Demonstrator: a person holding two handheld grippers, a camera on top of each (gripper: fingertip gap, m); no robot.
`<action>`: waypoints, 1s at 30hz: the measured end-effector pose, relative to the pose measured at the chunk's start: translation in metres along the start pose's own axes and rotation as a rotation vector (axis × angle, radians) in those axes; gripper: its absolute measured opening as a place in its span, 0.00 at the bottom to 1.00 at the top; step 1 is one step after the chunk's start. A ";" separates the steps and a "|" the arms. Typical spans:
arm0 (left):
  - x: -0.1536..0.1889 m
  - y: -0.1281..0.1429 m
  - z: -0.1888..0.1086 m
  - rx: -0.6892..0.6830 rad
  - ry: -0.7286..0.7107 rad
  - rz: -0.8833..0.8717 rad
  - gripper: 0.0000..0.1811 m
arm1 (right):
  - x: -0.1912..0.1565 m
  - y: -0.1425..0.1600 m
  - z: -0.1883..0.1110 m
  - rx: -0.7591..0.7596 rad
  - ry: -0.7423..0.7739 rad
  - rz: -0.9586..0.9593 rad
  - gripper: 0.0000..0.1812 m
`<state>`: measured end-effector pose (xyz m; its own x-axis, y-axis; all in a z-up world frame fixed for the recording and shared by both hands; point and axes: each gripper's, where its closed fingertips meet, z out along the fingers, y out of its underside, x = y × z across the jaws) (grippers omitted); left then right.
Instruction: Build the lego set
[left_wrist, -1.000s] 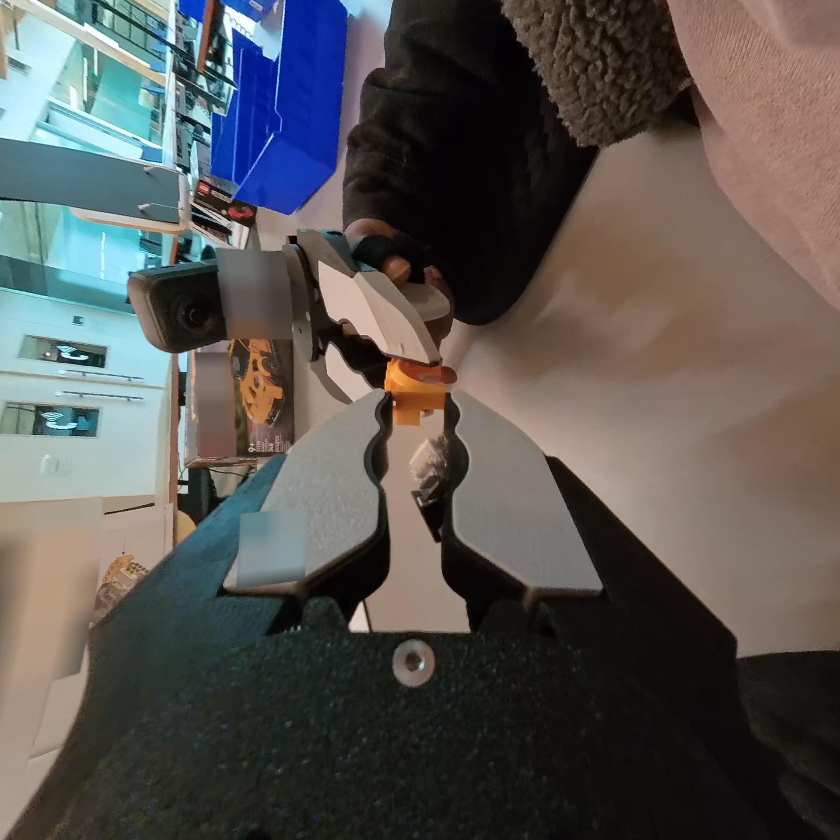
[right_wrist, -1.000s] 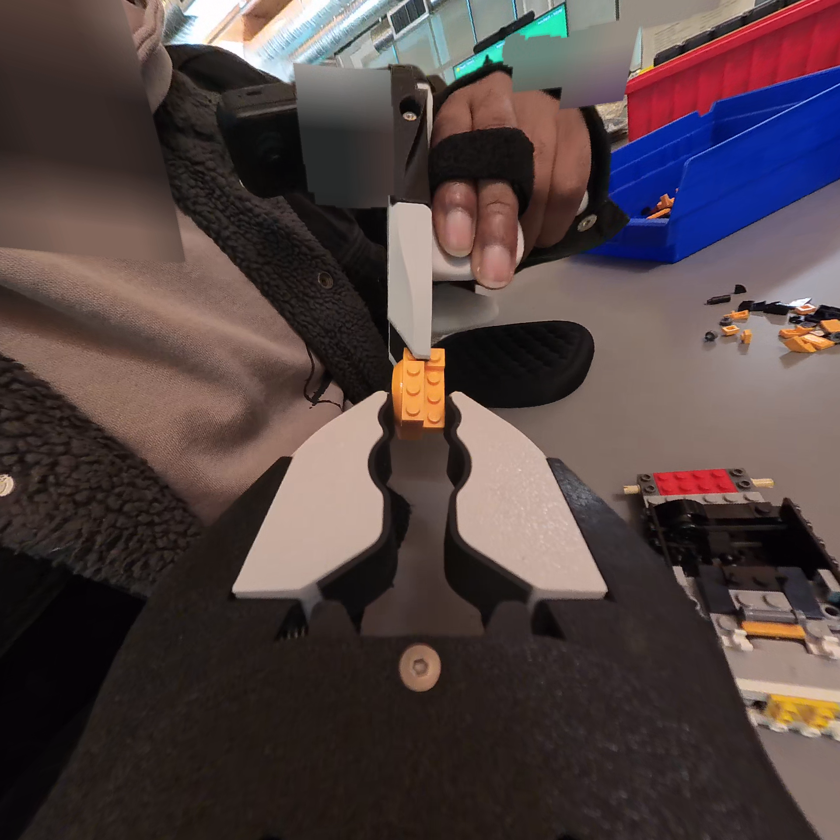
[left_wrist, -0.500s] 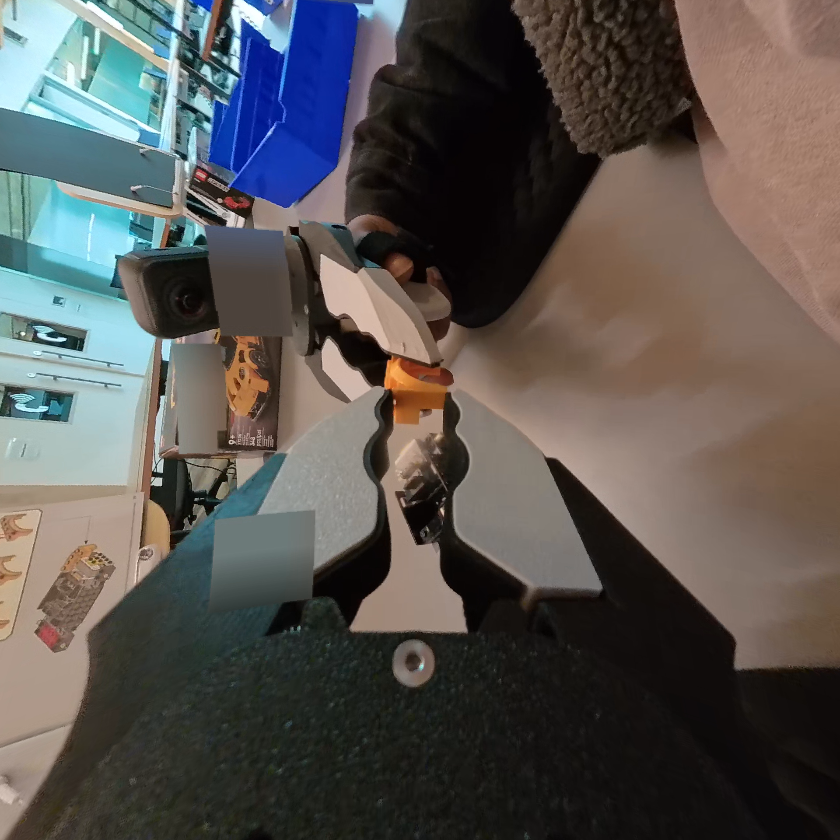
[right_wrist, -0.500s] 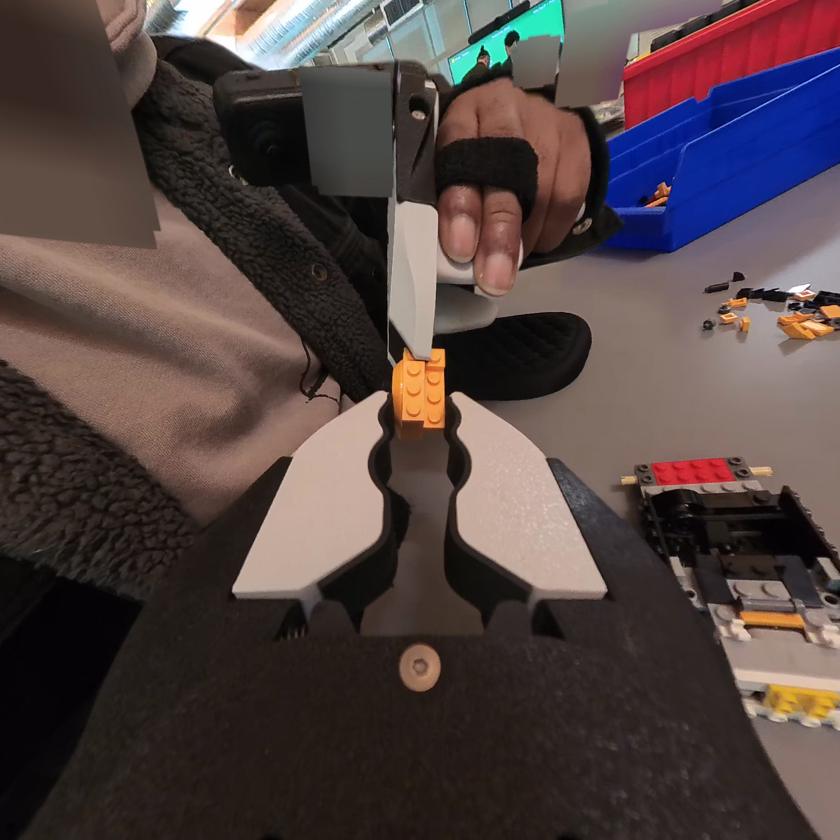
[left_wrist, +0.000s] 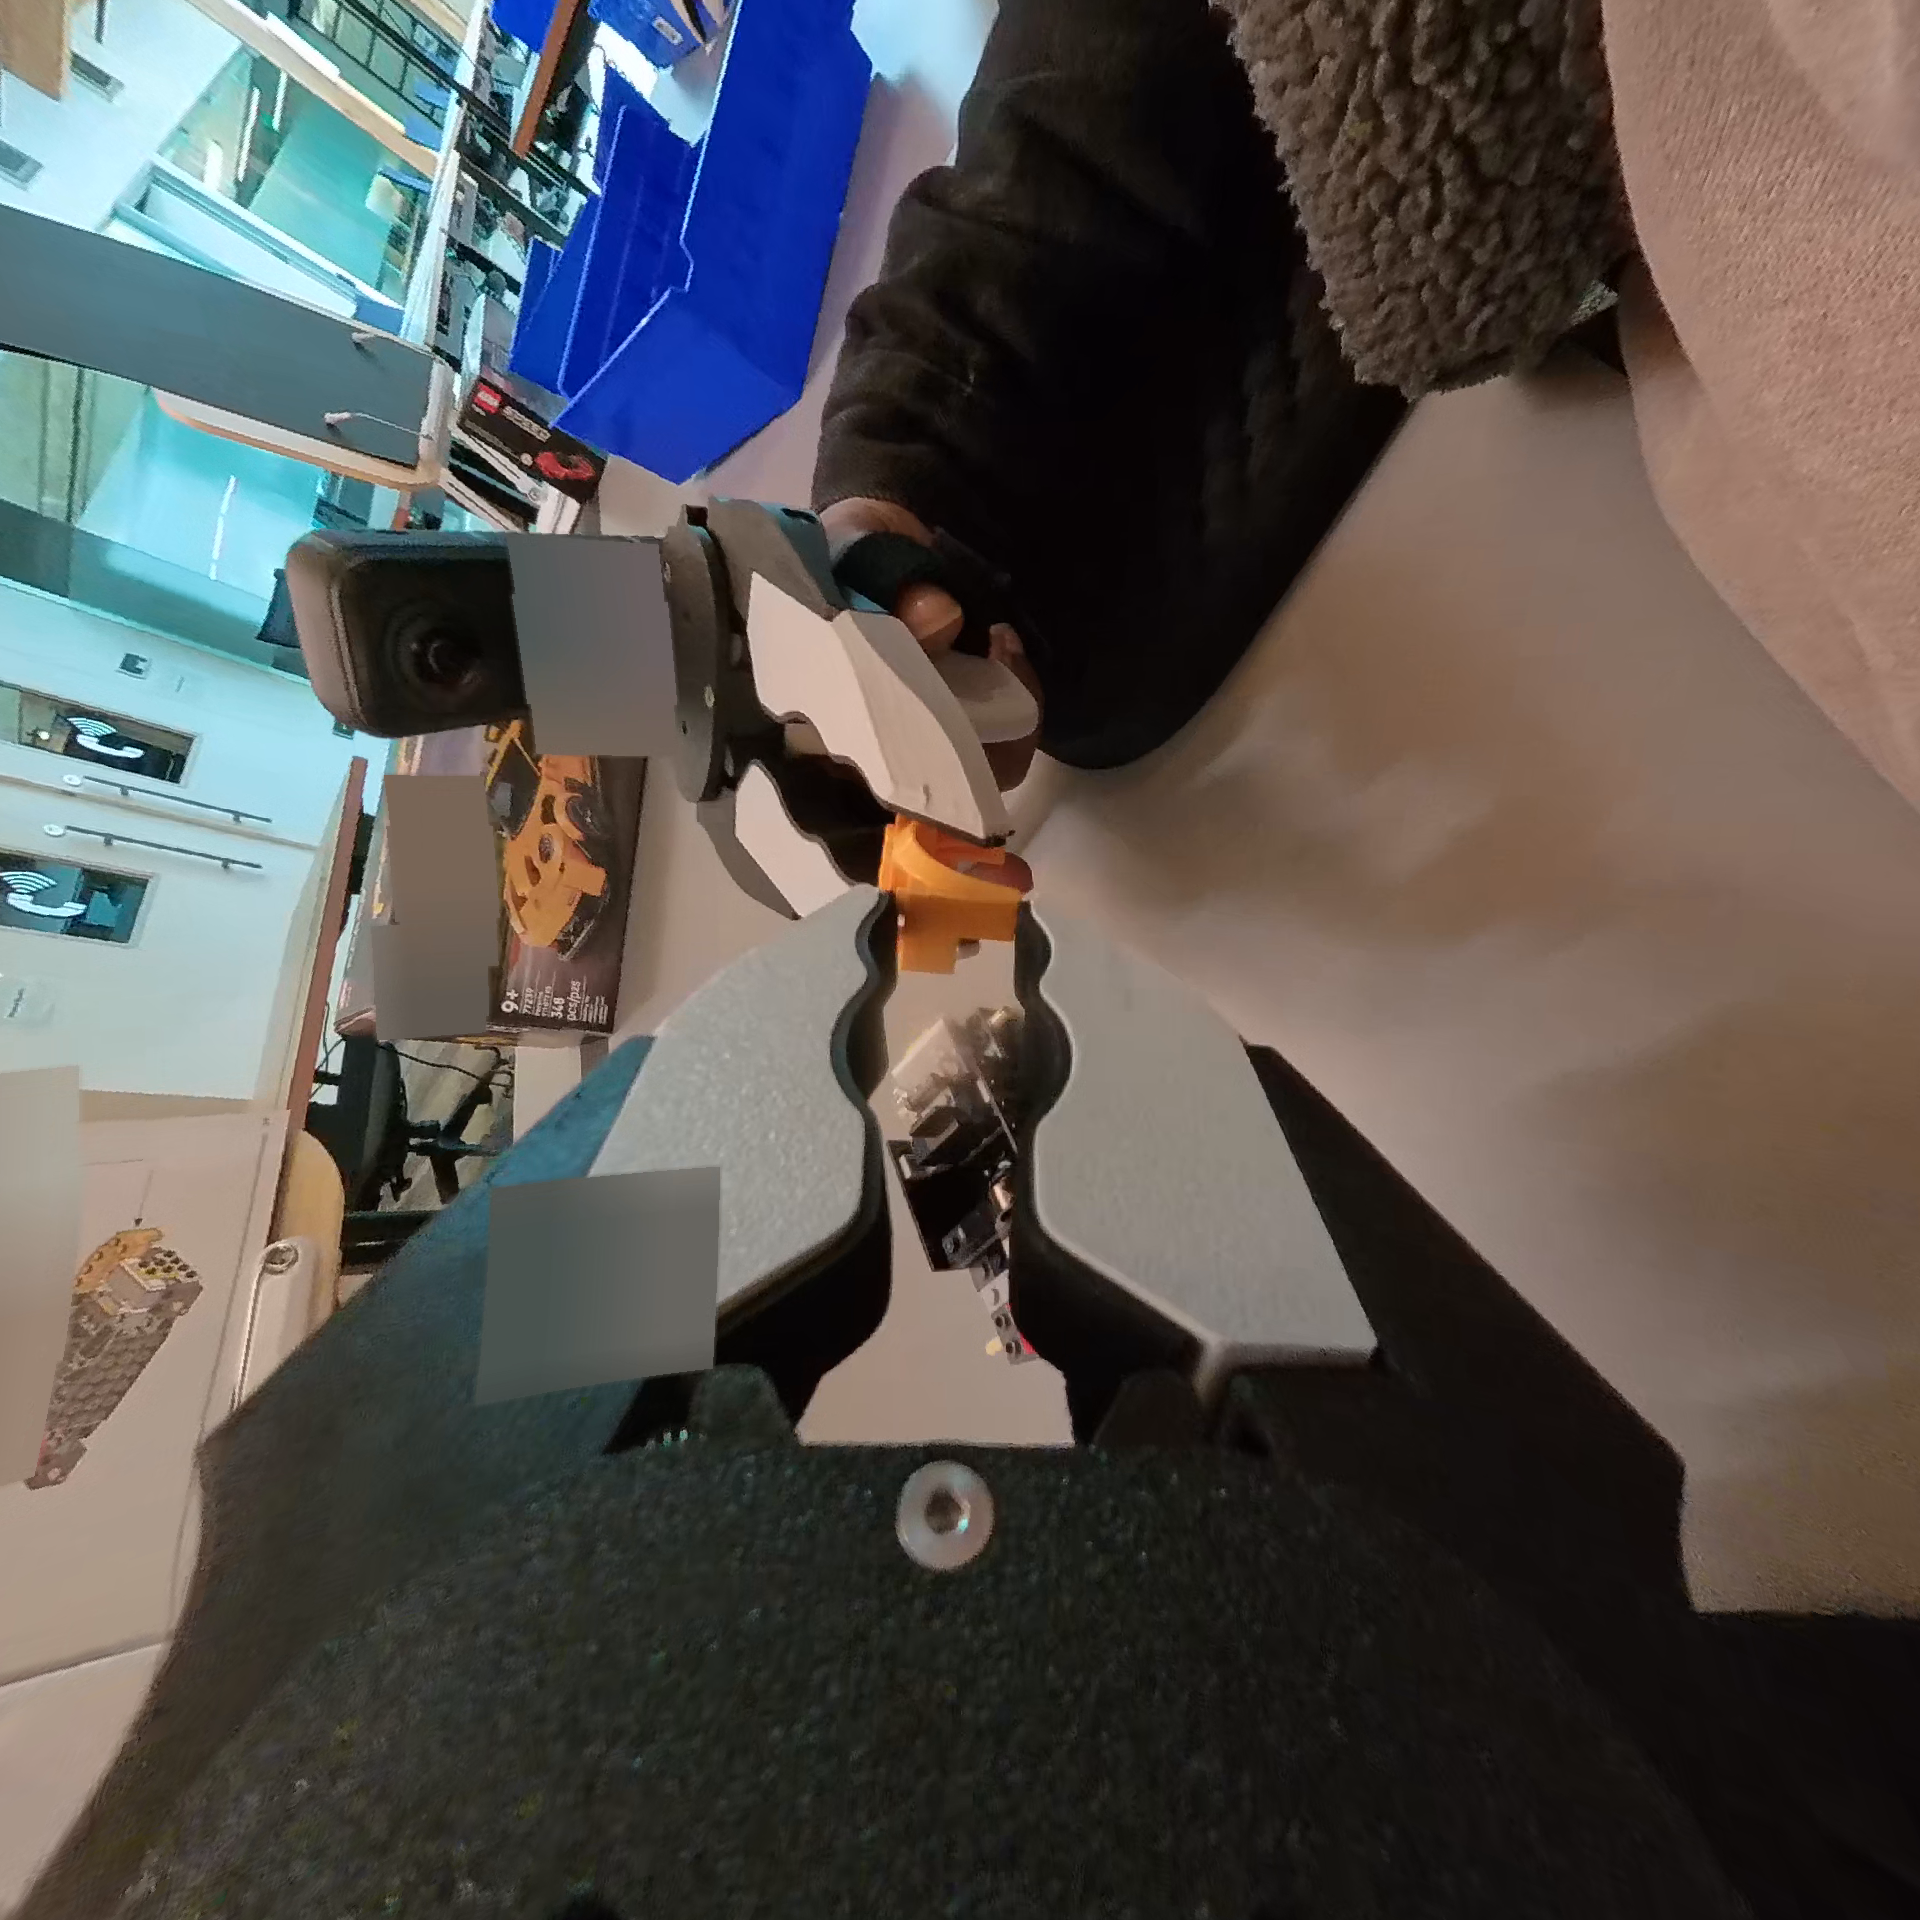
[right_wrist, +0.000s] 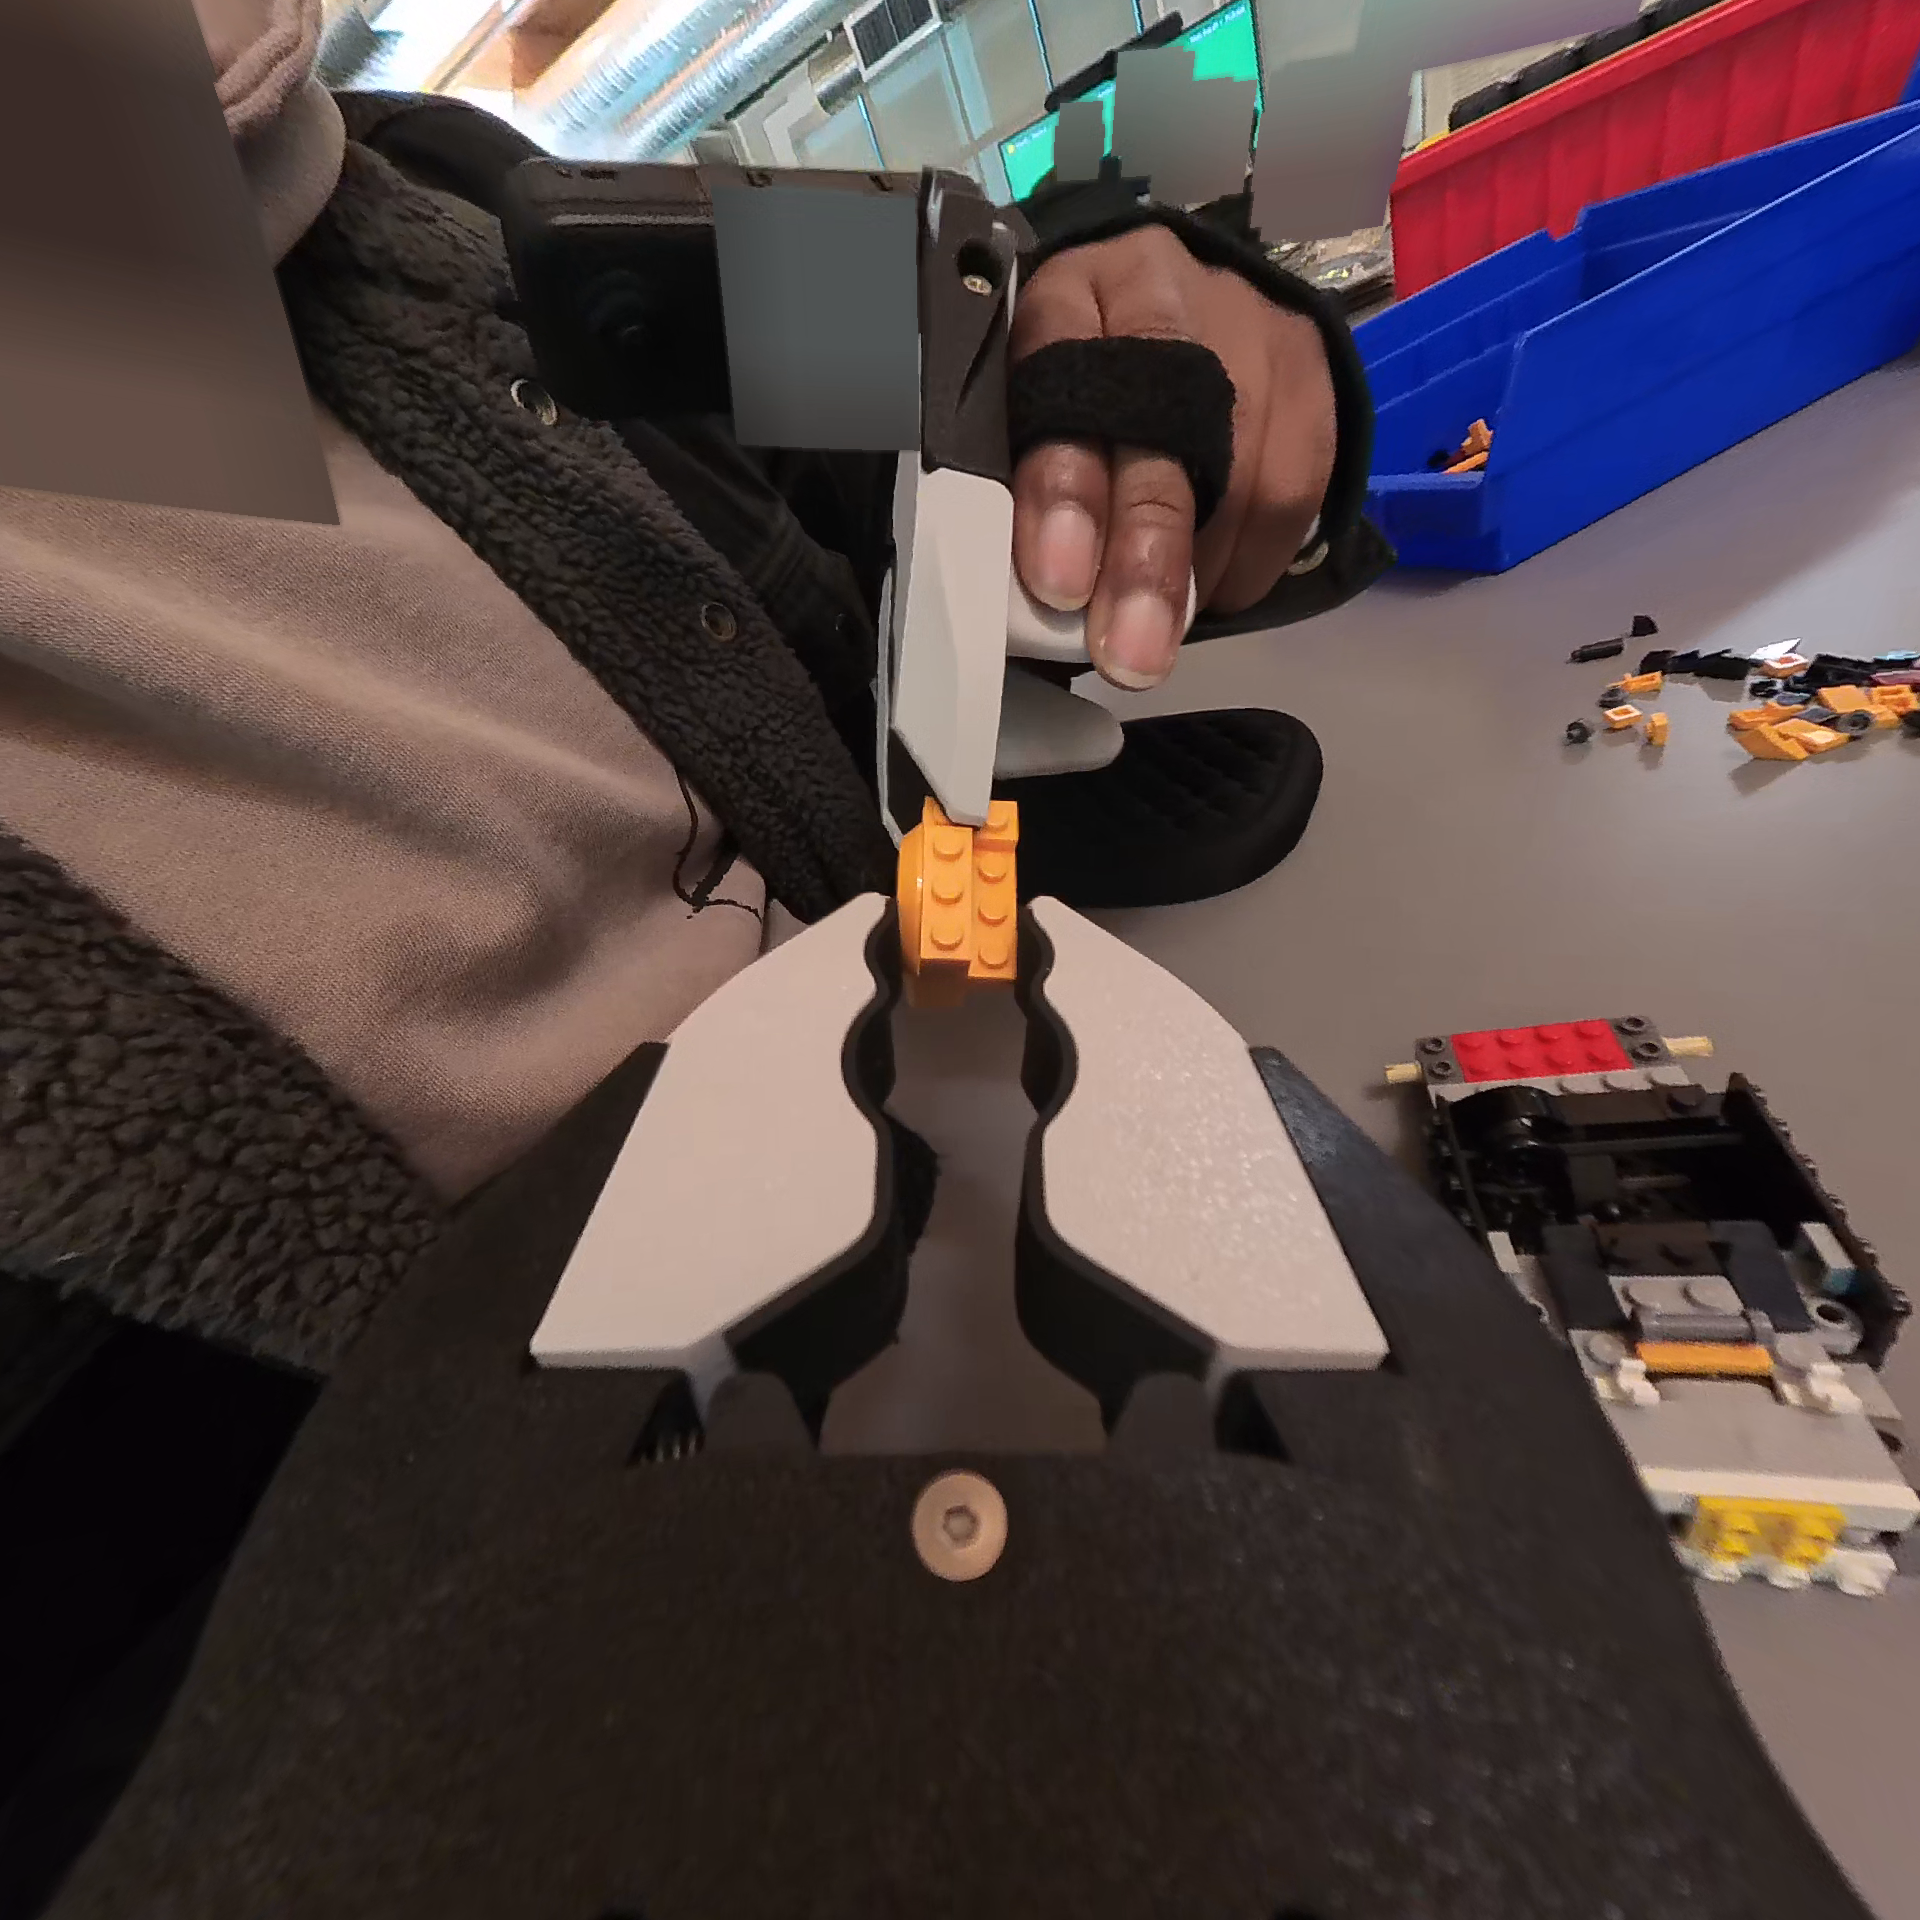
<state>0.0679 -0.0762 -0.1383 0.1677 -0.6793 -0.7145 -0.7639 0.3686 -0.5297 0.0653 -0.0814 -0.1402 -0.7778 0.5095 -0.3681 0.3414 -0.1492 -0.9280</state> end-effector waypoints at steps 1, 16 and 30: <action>0.000 0.000 0.001 0.005 0.000 -0.002 0.11 | 0.000 0.001 0.000 -0.002 0.000 -0.001 0.11; -0.001 0.003 0.004 0.037 0.007 -0.061 0.12 | 0.003 0.003 -0.003 0.000 0.008 0.002 0.11; -0.021 0.009 0.009 0.090 -0.105 -0.215 0.20 | 0.020 -0.019 -0.022 0.114 0.149 -0.045 0.11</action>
<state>0.0627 -0.0529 -0.1325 0.3872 -0.6805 -0.6221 -0.6460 0.2812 -0.7096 0.0551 -0.0495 -0.1288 -0.7013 0.6363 -0.3214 0.2394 -0.2146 -0.9469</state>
